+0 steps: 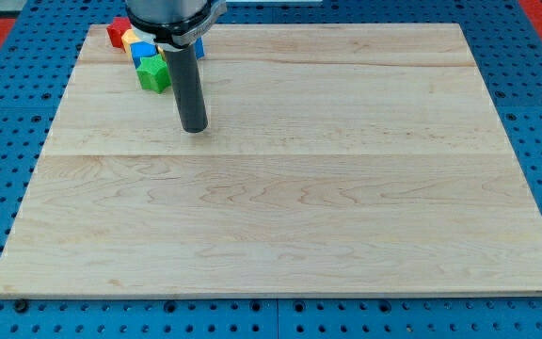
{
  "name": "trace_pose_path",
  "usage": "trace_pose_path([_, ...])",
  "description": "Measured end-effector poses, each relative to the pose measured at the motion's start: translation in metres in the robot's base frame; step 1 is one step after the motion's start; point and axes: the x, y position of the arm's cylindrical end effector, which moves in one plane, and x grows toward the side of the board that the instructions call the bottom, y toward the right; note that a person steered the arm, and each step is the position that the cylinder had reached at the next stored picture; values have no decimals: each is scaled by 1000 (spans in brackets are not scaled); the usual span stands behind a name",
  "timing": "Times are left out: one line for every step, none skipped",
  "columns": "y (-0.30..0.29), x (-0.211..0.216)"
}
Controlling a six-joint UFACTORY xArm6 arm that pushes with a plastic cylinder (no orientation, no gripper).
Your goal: Shove the red star into the yellow hexagon
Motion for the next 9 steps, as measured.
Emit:
trace_pose_path([-6, 34])
trace_pose_path([-95, 36])
trace_pose_path([-179, -18])
trace_pose_path([-205, -77])
trace_pose_path([-205, -117])
trace_pose_path([-163, -183])
trace_pose_path([-124, -207])
trace_pose_path([-116, -200])
trace_pose_path([-67, -157])
